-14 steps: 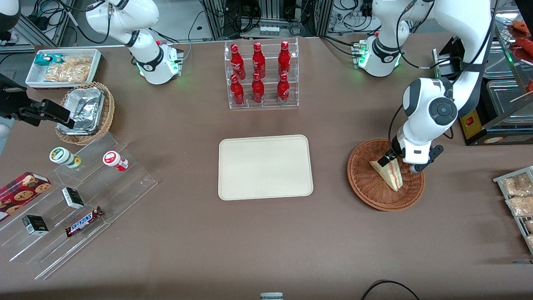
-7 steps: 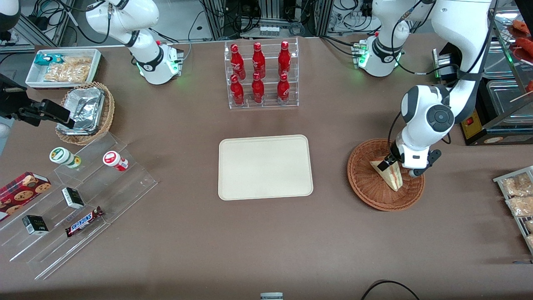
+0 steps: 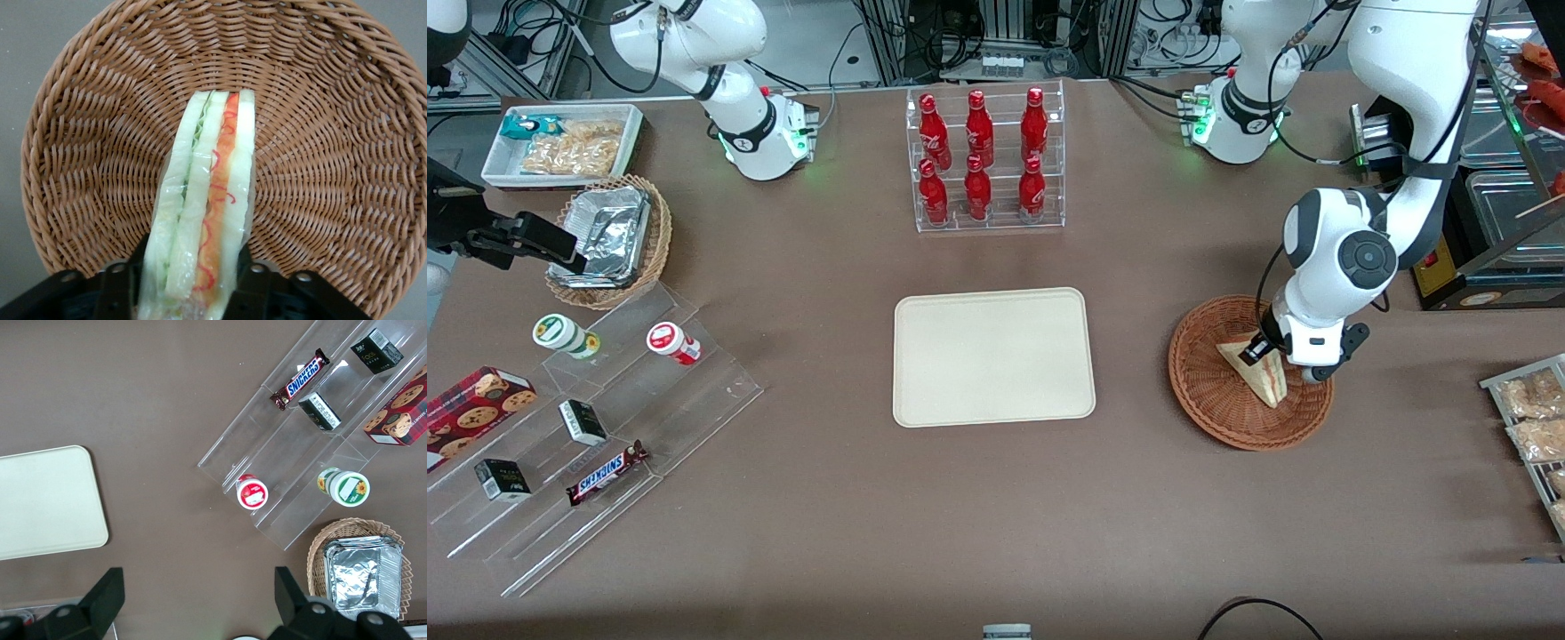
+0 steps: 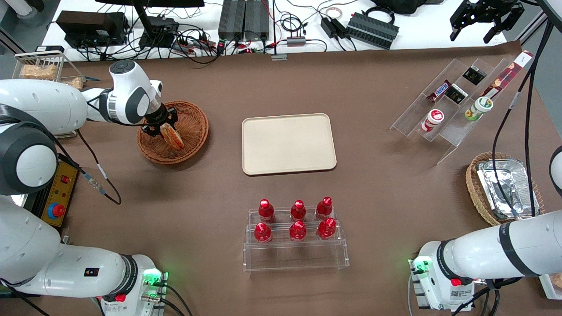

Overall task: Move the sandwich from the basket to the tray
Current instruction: 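Lift the sandwich and carry it over the cream tray, then lower the sandwich onto the tray and open the left gripper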

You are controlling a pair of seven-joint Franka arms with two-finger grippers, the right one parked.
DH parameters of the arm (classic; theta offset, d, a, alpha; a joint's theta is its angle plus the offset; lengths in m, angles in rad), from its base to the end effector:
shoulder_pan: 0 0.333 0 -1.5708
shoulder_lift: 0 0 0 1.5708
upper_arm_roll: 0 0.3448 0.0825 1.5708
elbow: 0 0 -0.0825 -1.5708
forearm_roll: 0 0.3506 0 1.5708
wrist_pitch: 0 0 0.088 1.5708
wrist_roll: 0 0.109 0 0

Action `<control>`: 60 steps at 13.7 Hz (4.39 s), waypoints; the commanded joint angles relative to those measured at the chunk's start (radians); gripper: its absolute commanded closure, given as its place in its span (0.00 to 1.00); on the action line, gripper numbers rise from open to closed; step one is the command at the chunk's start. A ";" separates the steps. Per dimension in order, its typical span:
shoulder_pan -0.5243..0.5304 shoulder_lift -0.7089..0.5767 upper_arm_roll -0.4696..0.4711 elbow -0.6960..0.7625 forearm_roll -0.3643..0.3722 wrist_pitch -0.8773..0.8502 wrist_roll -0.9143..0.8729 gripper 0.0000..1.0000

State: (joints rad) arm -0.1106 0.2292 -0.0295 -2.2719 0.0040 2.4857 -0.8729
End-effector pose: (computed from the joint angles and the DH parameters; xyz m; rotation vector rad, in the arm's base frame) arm 0.5156 -0.0725 0.3079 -2.9309 -1.1205 0.0242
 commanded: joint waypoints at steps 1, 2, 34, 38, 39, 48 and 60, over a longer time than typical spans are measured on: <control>-0.004 0.018 -0.004 0.064 -0.004 -0.052 -0.025 0.87; -0.006 0.013 -0.004 0.093 -0.002 -0.110 -0.012 0.88; -0.644 0.407 -0.007 0.749 -0.125 -0.418 -0.057 0.89; -0.650 0.456 -0.006 0.810 -0.118 -0.399 -0.103 0.89; -0.650 0.469 -0.006 0.816 -0.116 -0.390 -0.109 0.89; -0.667 0.509 -0.004 0.822 -0.111 -0.320 -0.130 0.00; -0.644 0.328 0.123 0.802 -0.093 -0.611 -0.069 0.00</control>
State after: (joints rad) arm -0.7652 0.5822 0.0574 -1.4375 -0.0910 1.9007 -0.9724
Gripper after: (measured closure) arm 0.000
